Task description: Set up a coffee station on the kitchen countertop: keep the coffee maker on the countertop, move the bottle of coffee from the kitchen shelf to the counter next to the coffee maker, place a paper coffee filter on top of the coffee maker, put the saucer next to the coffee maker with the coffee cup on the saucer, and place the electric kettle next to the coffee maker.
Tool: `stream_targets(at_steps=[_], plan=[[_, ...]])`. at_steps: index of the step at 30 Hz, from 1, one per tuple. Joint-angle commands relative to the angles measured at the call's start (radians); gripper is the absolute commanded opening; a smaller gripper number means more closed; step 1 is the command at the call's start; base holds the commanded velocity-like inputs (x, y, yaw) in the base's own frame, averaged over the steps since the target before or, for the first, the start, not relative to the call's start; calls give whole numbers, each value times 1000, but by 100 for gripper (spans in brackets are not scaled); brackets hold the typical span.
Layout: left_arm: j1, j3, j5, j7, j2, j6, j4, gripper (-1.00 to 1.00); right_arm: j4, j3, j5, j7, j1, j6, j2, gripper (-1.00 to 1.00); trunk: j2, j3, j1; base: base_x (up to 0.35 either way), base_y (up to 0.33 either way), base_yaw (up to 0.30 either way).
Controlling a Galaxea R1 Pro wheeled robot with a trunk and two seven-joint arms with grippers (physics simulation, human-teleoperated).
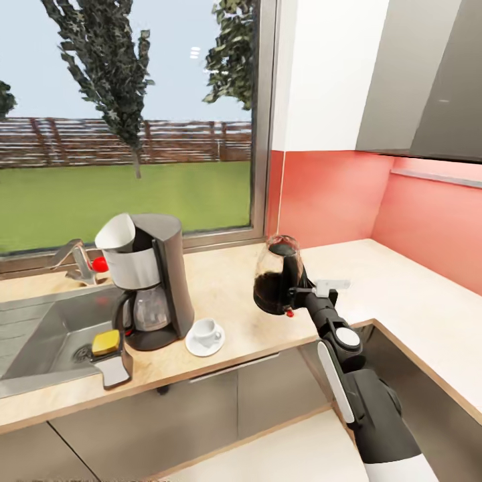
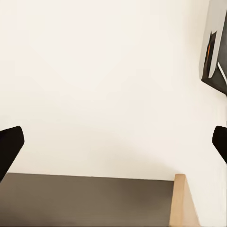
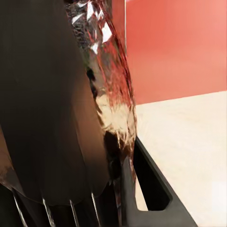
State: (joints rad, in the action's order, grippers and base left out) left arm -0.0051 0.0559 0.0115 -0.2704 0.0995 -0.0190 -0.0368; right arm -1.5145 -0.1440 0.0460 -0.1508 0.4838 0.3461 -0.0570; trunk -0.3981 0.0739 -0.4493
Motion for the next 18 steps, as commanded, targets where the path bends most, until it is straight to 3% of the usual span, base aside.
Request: stream_targets(at_steps=[1, 12, 18], plan=[[-1, 6, 1, -3, 0, -2, 0, 100, -2, -2, 3, -8, 1, 5, 0, -100, -2, 2, -1, 119, 0, 266], [-1, 5, 2, -3, 0, 1, 0, 100, -2, -3, 3, -8, 1, 5, 0, -100, -2, 6, -1, 256, -136, 266], [0, 7, 2, -2, -1, 2, 0, 100, -2, -3, 3, -8, 1, 5, 0, -100, -2, 8, -1, 60, -26, 266]])
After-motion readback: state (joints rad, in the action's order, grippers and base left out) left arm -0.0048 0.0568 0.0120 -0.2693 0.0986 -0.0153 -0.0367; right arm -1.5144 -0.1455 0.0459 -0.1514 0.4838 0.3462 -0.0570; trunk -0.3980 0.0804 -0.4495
